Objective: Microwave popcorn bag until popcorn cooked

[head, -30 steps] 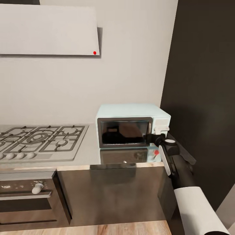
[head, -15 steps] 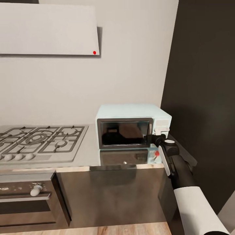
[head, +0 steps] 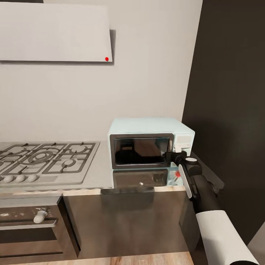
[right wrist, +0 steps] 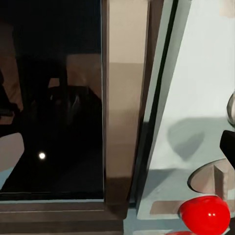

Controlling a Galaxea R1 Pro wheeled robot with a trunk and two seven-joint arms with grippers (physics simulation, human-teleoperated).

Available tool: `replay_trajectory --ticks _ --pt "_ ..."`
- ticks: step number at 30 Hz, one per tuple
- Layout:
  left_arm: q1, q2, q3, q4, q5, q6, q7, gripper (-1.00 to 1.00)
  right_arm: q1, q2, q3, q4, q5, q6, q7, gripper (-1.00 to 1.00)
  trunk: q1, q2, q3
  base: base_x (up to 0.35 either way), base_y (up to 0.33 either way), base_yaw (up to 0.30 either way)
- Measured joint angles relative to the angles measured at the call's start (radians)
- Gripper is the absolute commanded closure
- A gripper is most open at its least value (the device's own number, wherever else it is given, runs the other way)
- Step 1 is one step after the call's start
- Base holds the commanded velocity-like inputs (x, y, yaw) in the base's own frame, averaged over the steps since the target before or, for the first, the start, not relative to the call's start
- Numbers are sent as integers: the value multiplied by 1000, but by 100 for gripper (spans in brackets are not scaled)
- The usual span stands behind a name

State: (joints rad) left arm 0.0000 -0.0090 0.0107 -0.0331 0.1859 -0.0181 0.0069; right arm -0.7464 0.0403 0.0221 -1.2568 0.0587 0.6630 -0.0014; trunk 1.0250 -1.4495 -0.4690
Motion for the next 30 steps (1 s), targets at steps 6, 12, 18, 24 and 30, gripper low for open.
replay_trajectory --ticks 6,12,18,24,30 --pt "0 0 0 0 0 0 0 -100 0 1 0 0 -1 -3 -3 -100 0 0 0 0 0 0" --pt "0 0 0 0 0 0 0 -100 0 3 0 0 -2 -6 -6 100 0 0 0 0 0 0" --pt "0 0 0 0 0 0 0 -100 0 2 -2 0 25 -6 -12 100 0 0 0 0 0 0" --pt "0 0 1 0 0 0 0 -100 0 2 -2 1 25 -6 -13 100 0 0 0 -1 0 0" --pt "0 -2 3 0 0 0 0 -100 -1 0 -26 0 37 -5 -16 100 0 0 0 -173 128 0"
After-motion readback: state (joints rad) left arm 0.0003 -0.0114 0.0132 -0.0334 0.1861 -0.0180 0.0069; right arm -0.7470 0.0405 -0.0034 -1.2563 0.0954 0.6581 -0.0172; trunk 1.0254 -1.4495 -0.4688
